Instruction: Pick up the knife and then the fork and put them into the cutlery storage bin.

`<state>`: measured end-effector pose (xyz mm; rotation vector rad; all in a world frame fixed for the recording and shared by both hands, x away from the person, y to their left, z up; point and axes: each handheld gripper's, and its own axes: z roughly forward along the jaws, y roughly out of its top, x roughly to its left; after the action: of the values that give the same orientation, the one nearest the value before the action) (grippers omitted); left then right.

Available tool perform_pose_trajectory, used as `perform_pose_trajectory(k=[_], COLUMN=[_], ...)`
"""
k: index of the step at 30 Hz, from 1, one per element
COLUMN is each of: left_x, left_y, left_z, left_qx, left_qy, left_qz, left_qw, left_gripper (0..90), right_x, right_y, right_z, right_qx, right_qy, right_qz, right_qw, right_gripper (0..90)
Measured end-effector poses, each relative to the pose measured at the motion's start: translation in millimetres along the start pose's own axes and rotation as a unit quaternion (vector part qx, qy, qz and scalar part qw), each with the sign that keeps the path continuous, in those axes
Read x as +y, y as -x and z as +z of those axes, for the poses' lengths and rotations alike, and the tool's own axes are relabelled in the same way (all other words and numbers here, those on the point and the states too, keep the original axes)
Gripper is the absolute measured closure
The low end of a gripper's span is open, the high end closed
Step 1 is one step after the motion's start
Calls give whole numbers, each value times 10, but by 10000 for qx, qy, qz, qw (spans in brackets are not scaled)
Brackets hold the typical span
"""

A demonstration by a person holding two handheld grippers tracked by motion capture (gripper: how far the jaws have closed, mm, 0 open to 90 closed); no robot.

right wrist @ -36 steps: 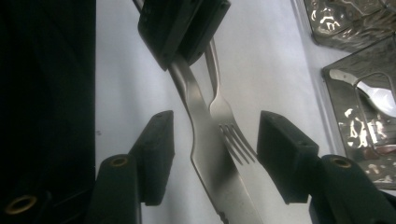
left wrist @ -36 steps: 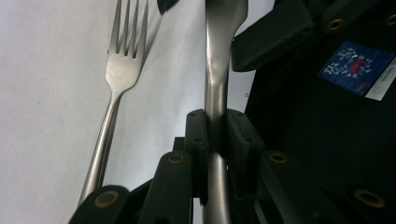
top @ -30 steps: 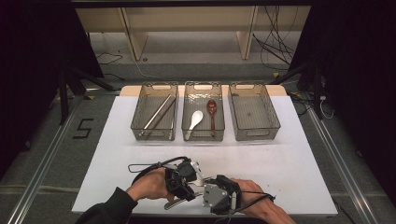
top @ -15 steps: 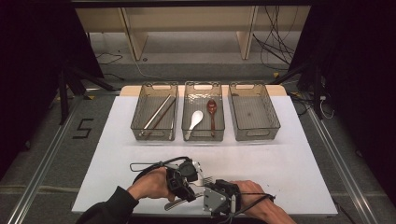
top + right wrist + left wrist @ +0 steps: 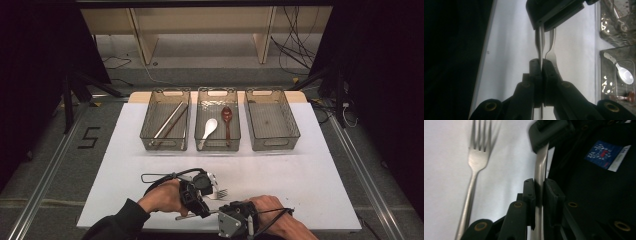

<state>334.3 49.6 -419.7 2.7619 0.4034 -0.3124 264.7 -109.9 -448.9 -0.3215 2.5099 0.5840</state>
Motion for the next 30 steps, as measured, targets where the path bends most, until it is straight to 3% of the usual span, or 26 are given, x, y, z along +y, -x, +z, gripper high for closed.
perform_pose_trajectory(k=[4, 9, 15, 22, 27, 30], left_x=[3, -30, -139, -244, -354, -414], left_y=[-7, -36, -107, -130, -172, -204], left_z=[-22, -224, -482, -656, -705, -697], left_qx=[15, 253, 654, 1045, 1235, 1324], left_qy=[45, 524, 1011, 1465, 1639, 1703], left_qz=[-26, -183, -355, -514, -609, -665], left_qw=[10000, 9981, 9921, 9823, 9768, 9742], left_gripper=[771, 617, 454, 344, 305, 289], right_x=[0, -30, -81, -211, -352, -445], right_y=[15, 32, 90, 210, 314, 404], right_z=[-21, -19, -61, -99, -133, -173], right_qx=[-23, 12, -50, -164, -286, -342], right_qy=[-32, -75, -85, -230, -358, -415], right_qz=[-120, -13, 140, 521, 945, 1298], right_qw=[9999, 10000, 9999, 9982, 9945, 9901], right_gripper=[894, 894, 894, 894, 895, 894])
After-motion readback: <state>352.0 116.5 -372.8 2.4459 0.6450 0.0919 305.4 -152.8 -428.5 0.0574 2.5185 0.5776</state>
